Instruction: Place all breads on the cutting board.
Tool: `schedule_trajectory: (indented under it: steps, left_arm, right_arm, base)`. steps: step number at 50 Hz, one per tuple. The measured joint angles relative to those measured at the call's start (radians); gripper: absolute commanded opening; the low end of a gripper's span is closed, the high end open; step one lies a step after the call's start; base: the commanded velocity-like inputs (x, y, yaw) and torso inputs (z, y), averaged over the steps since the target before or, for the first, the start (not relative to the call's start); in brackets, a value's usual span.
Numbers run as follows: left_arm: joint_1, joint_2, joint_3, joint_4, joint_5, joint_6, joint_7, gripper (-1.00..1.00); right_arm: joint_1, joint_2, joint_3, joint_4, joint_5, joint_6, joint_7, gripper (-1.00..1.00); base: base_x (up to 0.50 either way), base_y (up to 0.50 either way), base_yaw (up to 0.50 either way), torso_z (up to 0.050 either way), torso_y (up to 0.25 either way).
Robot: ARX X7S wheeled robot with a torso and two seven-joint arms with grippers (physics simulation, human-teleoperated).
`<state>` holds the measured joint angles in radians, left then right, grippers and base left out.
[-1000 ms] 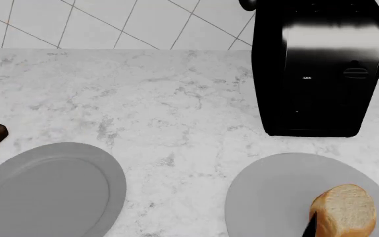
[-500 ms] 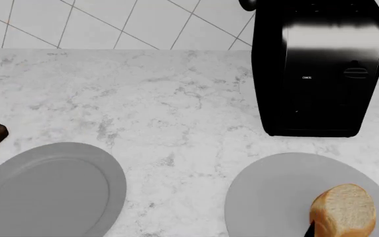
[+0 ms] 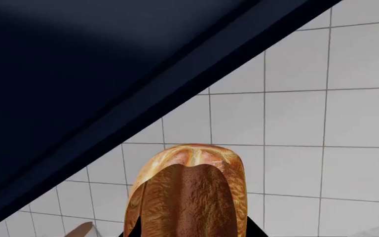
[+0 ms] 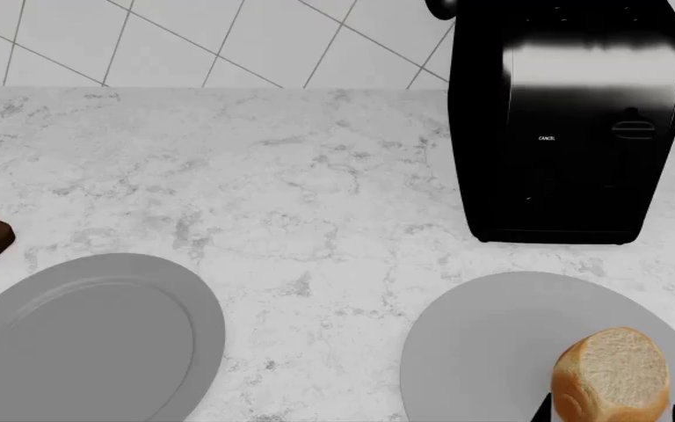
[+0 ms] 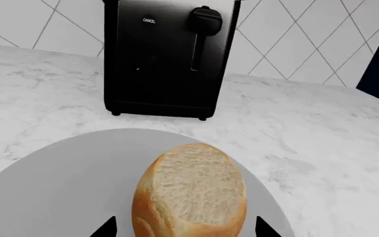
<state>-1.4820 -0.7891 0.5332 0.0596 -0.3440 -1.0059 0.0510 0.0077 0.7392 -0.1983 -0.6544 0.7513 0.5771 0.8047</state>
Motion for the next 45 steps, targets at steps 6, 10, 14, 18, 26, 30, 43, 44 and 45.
schedule_trajectory:
  steps: [6,10,14,18,26,30,43,44,45]
  left_arm:
    - [0.005,0.0,0.0,0.002,-0.002,0.002,0.001,-1.0]
    - [0.011,-0.002,-0.003,0.006,-0.004,0.004,0.0,-1.0]
    - [0.016,-0.005,-0.007,0.011,-0.008,0.003,-0.001,-1.0]
    - [0.02,-0.008,-0.01,0.015,-0.01,0.003,-0.001,-1.0]
    - [0.024,-0.011,-0.012,0.022,-0.014,0.0,-0.001,-1.0]
    - [0.026,-0.015,-0.014,0.028,-0.016,-0.003,0.0,-1.0]
    - [0.035,-0.016,-0.013,0.04,-0.022,-0.008,0.001,-1.0]
    - [0.035,-0.015,-0.013,0.04,-0.022,-0.008,0.001,-1.0]
    - [0.035,-0.015,-0.012,0.04,-0.023,-0.009,0.002,-1.0]
  right_arm:
    - [-0.007,-0.008,0.003,0.02,-0.005,-0.016,-0.005,1.0]
    - [-0.006,-0.012,0.003,0.033,-0.009,-0.024,-0.01,1.0]
    - [0.005,-0.018,-0.003,0.05,-0.012,-0.025,-0.018,1.0]
    - [0.023,-0.025,-0.012,0.072,-0.016,-0.027,-0.03,1.0]
    - [0.063,-0.04,-0.028,0.123,-0.026,-0.028,-0.057,1.0]
    - [0.079,-0.044,-0.031,0.147,-0.03,-0.031,-0.067,1.0]
    - [0.134,-0.065,-0.042,0.229,-0.05,-0.052,-0.099,-1.0]
    - [0.138,-0.066,-0.044,0.234,-0.052,-0.055,-0.1,-1.0]
    - [0.141,-0.067,-0.046,0.238,-0.054,-0.058,-0.102,-1.0]
  base:
    - [0.0,0.0,0.0,0.0,0.0]
    - [0.0,0.0,0.0,0.0,0.003]
    - [0.0,0.0,0.0,0.0,0.0]
    - [0.0,0.0,0.0,0.0,0.0]
    - [0.0,0.0,0.0,0.0,0.0]
    - [0.0,0.0,0.0,0.0,0.0]
    - [0.0,0.0,0.0,0.0,0.0]
    - [0.0,0.0,0.0,0.0,0.0]
    - [0.0,0.0,0.0,0.0,0.0]
